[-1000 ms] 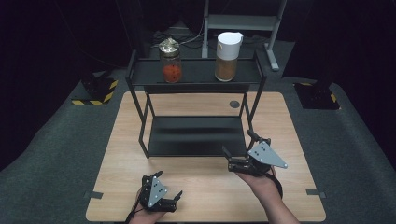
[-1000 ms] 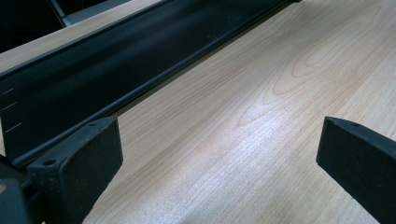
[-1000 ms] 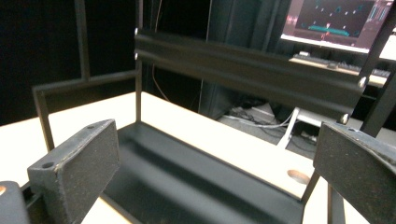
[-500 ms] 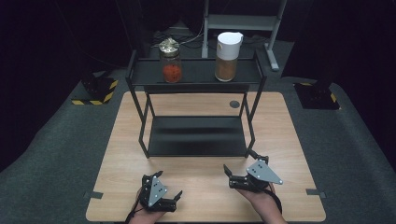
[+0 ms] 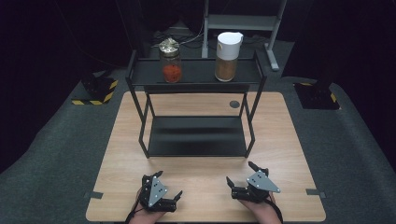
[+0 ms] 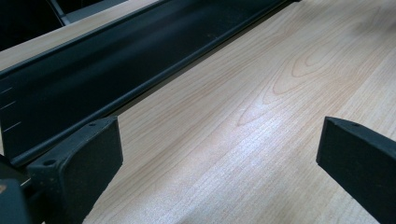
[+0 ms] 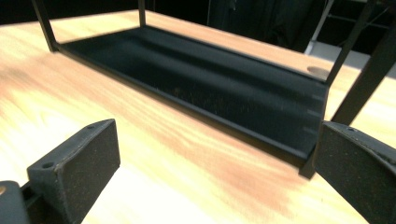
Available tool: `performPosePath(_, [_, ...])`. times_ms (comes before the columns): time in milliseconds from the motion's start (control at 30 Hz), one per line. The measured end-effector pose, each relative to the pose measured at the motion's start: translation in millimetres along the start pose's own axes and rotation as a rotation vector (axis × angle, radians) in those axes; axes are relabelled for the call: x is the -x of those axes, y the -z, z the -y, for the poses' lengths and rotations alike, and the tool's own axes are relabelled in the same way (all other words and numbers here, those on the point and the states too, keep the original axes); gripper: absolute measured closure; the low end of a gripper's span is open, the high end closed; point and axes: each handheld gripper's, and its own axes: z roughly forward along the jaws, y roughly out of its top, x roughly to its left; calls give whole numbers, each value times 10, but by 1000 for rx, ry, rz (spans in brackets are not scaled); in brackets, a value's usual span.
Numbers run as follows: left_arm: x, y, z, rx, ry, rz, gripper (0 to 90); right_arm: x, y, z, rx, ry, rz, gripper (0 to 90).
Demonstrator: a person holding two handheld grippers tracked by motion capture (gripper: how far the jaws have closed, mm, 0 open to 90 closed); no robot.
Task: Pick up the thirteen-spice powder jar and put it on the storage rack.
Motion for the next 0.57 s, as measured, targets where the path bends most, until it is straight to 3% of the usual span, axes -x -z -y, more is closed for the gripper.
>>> performPosePath(133, [5,0,1,1,-1,-2,6,8,4,32,-37,0,2,0])
performPosePath(233, [5,1,1,0,0,-2,6,8,24,49,-30,6,6,0])
performPosePath(467, [16,1,-3,-2,-4,-5,6,-68,48,-30,-98,83,35,0])
performPosePath(567, [23,-5,-15,-9,-10,-6,6,-92,53,-26,-97,96,38,0])
